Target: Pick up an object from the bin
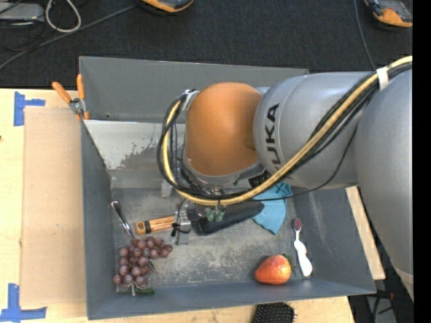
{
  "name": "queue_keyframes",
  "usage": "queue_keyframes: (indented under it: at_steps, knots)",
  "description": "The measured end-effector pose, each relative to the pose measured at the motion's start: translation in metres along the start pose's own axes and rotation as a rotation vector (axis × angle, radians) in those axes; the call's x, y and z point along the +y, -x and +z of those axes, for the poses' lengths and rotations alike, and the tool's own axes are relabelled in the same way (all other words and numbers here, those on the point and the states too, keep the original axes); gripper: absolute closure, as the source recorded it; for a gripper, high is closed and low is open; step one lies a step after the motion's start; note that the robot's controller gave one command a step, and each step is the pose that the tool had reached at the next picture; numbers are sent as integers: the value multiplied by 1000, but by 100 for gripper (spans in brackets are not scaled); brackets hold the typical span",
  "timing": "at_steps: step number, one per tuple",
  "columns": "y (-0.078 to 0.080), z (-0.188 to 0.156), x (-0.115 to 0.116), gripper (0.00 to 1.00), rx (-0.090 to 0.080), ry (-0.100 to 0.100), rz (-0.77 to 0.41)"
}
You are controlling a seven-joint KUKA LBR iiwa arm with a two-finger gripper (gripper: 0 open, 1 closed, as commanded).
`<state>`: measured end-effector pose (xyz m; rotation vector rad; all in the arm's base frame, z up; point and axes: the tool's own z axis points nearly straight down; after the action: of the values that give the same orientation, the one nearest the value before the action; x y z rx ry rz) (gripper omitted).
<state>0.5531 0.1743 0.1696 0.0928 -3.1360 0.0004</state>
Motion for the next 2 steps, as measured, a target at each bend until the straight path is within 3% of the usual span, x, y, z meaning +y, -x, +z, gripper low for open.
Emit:
queue_keyframes:
  at_steps: [1, 2]
  knots:
    - [-4, 13, -15, 0, -1, -2, -12]
    - [25, 70, -17, 0, -5, 0, -202]
